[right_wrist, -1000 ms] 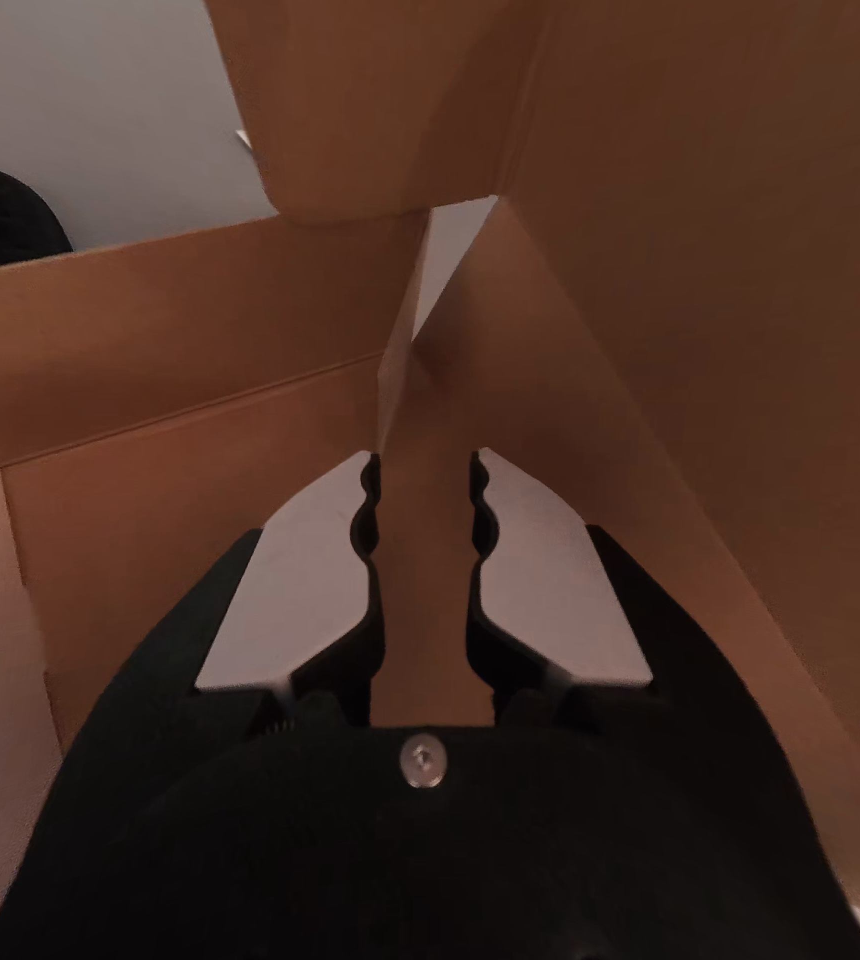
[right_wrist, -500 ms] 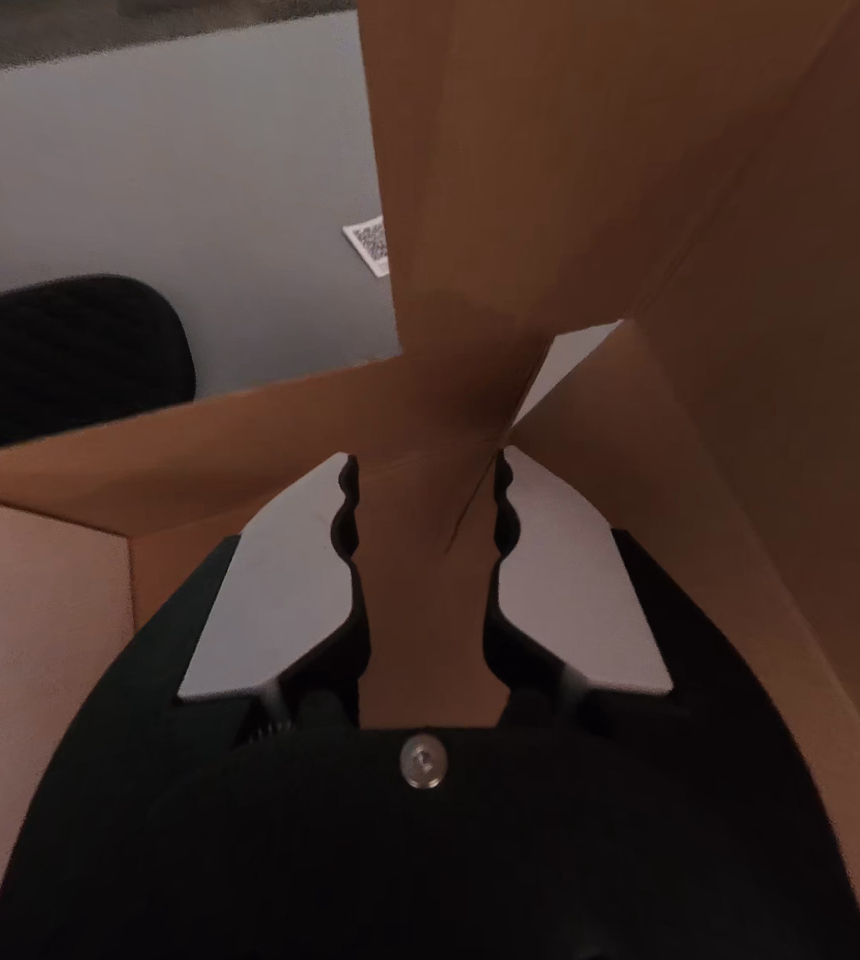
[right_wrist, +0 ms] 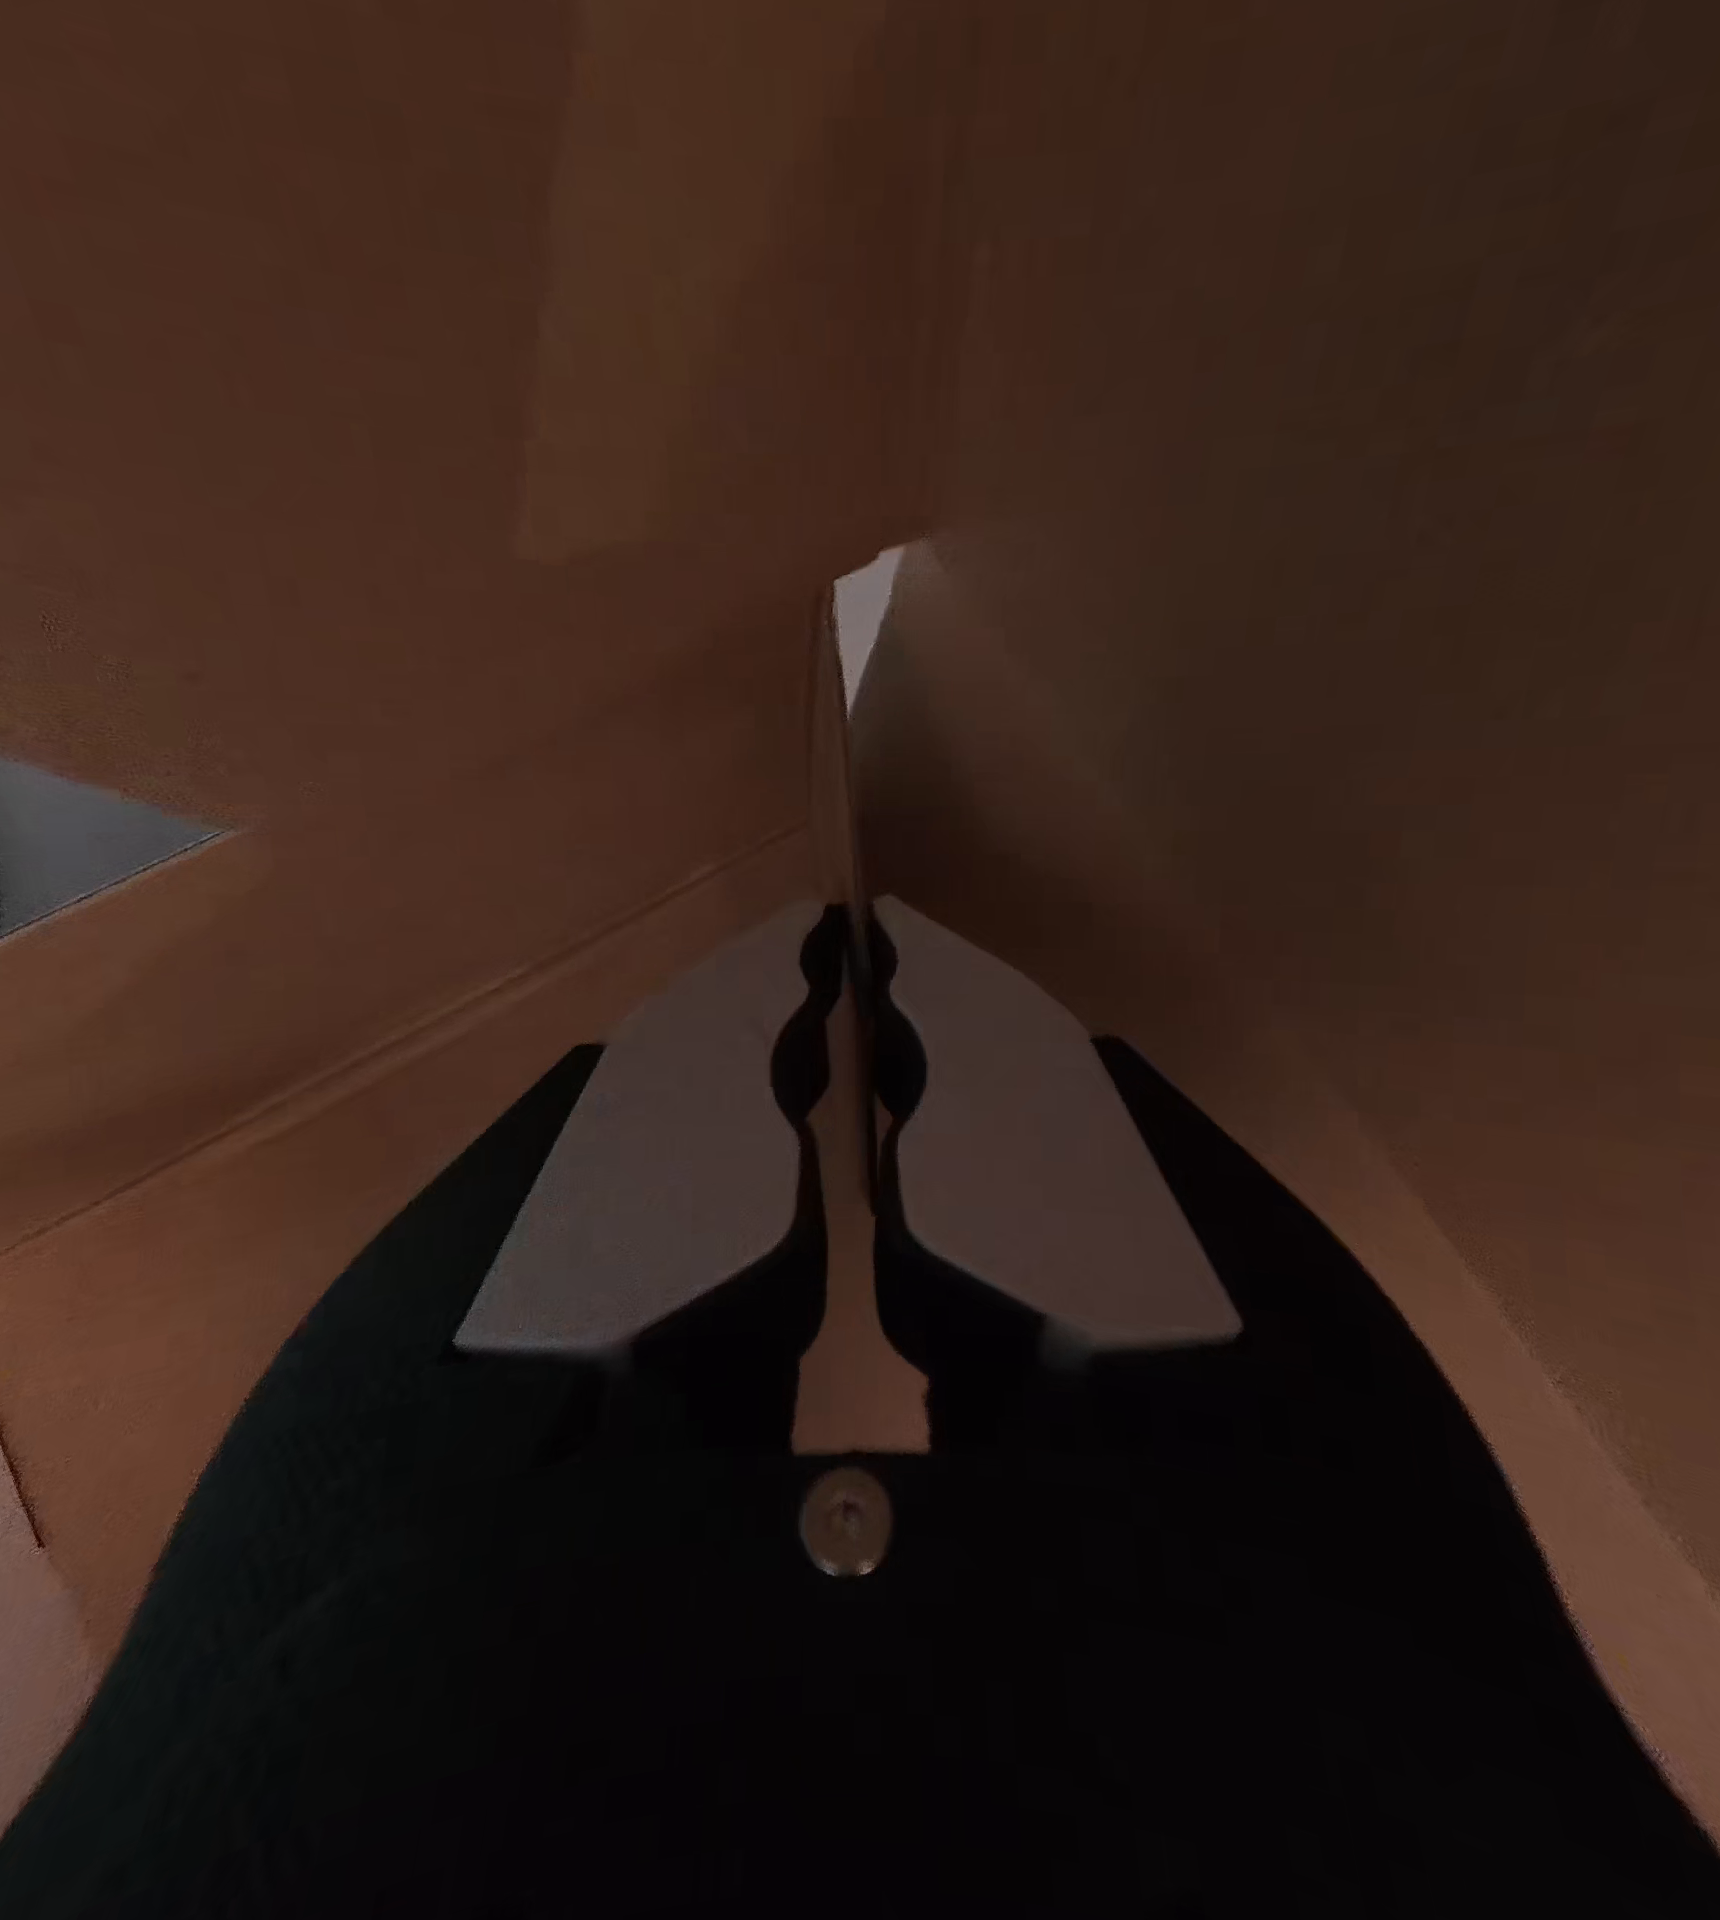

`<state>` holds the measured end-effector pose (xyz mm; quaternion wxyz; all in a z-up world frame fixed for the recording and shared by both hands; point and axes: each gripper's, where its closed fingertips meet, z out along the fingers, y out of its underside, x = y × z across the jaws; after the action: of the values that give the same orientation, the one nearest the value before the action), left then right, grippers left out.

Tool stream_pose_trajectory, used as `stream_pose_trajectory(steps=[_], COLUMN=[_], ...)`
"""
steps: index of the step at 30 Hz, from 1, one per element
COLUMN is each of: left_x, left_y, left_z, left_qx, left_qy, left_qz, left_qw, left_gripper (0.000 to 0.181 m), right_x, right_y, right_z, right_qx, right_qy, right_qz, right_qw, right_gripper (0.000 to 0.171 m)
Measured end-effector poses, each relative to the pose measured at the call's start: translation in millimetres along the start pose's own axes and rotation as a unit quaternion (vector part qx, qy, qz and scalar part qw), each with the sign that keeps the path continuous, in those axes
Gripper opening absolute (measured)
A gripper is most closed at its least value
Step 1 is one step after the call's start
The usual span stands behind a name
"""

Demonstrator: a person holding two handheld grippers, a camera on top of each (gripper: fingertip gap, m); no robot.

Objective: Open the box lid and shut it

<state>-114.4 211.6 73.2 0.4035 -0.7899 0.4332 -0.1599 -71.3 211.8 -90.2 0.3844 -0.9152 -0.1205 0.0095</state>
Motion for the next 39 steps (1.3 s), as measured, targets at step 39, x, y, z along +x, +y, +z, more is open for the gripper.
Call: stream_pose_trajectory(steps=[39], left_x=[78.0], left_y=[7.7], left_z=[-61.6], left_qx=[0.166], left_qy=[0.054], left_qz=[0.056], left_qw=[0.983], left_gripper=[0.027], right_x=[87.2], right_y=[56.7], right_z=[-359.9], right_qx=[0.309], right_qy=[0.248], right_qz=[0.025], right_qw=[0.918], right_gripper=[0.051])
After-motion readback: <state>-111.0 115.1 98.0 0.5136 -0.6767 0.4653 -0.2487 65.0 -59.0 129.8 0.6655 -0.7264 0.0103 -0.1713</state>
